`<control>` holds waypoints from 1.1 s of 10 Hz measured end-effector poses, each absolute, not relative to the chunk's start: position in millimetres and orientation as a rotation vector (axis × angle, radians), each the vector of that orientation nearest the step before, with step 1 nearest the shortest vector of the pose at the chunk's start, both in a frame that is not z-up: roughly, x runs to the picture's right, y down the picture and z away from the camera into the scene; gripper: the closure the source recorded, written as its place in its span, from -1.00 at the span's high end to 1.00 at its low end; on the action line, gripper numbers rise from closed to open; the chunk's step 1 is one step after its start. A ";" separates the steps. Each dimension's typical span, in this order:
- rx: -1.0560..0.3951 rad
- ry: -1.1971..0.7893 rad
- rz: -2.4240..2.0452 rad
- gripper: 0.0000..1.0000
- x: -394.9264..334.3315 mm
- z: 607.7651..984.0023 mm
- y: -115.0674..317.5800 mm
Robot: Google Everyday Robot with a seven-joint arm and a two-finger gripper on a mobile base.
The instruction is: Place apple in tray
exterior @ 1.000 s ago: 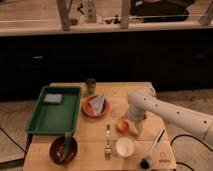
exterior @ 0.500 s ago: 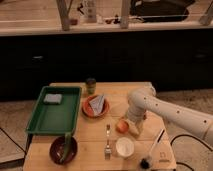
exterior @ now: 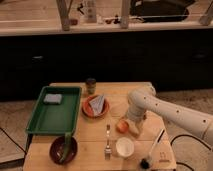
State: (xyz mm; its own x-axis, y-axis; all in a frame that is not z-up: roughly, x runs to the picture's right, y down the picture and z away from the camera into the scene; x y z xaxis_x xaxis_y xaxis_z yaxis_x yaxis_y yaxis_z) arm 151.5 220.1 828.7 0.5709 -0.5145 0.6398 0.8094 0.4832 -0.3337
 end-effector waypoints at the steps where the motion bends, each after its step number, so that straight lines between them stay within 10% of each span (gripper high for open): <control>1: -0.651 -0.515 -0.866 0.60 138.2 821.0 216.0; 5: -0.619 -0.549 -0.907 0.56 119.8 810.0 217.2; 11: -0.604 -0.571 -0.930 -0.61 119.0 807.5 219.8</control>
